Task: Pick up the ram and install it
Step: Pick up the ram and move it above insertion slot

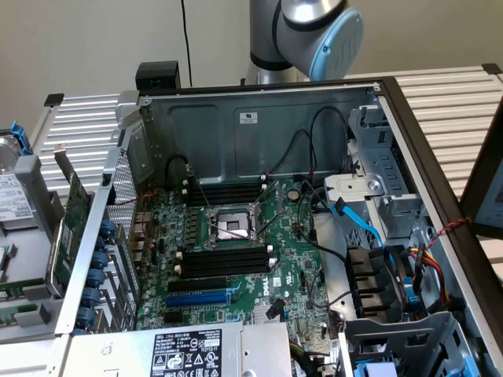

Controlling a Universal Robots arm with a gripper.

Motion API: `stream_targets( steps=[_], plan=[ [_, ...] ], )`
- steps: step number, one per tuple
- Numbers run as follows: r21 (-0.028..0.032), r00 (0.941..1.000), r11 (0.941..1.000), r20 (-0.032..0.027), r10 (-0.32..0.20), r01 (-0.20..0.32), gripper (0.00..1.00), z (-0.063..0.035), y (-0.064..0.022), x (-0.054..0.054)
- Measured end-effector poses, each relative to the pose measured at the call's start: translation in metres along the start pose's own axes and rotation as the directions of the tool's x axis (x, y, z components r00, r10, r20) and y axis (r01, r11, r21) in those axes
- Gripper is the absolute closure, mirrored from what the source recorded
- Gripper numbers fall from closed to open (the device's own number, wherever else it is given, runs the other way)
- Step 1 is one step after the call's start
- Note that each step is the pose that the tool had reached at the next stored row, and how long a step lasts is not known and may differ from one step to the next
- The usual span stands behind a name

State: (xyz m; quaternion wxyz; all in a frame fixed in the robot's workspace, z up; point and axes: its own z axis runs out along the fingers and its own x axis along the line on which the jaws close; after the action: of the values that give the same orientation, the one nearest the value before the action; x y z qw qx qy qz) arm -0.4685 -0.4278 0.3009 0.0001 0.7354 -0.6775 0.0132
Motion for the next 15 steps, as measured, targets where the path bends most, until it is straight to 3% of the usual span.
stream_targets(
  steps=[6,8,10,15],
  plan=[
    [-0.0001,1.0,1.0,0.0002,-0.001,0.001,0.89,0.011,0.0008,0.004],
    [0.0001,1.0,1.0,0.0004,-0.002,0.002,0.83,0.0147,0.001,0.005],
    [0.0,1.0,1.0,0.0004,-0.002,0.002,0.7,0.0184,0.0013,0.007],
    [0.0,1.0,1.0,0.0004,-0.002,0.002,0.64,0.0274,0.0017,0.01]
  ],
)
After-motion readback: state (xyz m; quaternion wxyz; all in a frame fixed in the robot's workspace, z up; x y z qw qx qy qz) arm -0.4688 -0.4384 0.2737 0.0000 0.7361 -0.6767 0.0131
